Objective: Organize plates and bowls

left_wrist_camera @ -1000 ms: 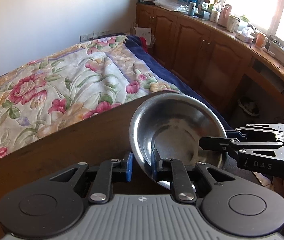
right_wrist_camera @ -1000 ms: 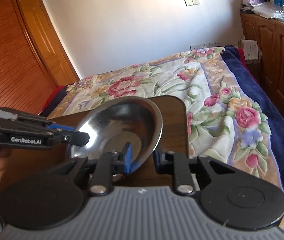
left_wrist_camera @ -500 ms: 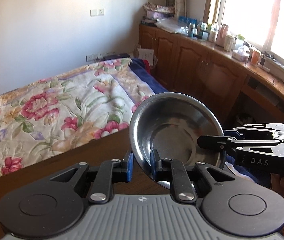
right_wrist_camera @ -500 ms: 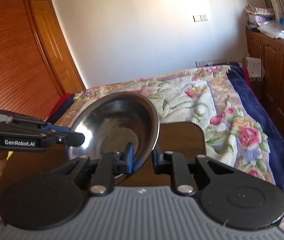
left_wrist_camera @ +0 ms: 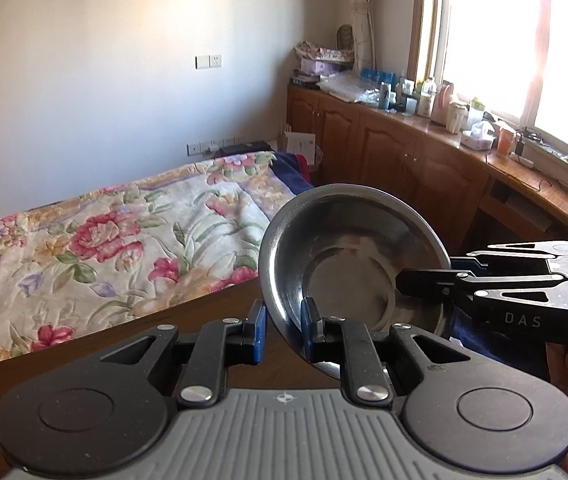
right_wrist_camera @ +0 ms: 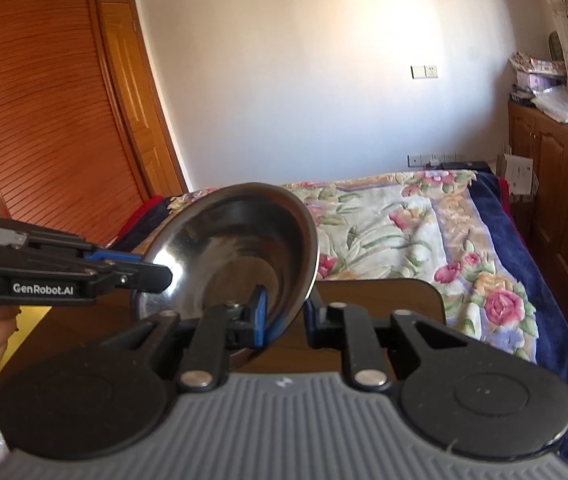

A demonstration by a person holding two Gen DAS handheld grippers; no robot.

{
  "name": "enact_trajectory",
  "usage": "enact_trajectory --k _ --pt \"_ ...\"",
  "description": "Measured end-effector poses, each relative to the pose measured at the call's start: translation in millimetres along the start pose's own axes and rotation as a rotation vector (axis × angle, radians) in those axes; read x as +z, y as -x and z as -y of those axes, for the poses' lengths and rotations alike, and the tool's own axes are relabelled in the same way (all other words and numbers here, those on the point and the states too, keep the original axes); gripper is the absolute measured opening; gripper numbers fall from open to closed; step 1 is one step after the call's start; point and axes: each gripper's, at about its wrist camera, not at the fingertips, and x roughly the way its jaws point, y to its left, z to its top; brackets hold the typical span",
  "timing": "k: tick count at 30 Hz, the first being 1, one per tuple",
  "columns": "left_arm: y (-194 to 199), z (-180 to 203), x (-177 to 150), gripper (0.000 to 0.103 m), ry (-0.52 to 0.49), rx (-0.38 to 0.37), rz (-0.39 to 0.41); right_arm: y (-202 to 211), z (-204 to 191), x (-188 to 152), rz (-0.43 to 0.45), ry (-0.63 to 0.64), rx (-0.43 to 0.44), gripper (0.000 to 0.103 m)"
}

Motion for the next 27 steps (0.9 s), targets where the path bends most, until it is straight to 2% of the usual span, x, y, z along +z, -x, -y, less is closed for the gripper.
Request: enact_trajectory --k 12,27 --pt "59.3 6.0 -25.0 0.02 -0.008 -0.007 0.048 31.7 -32.2 -6.0 0.015 0.038 0.005 0.021" --pt "108.7 16.7 -64.0 0.02 -0.012 0.003 0.075 66.5 -68.3 -25.9 0.026 0.092 0.006 0.021"
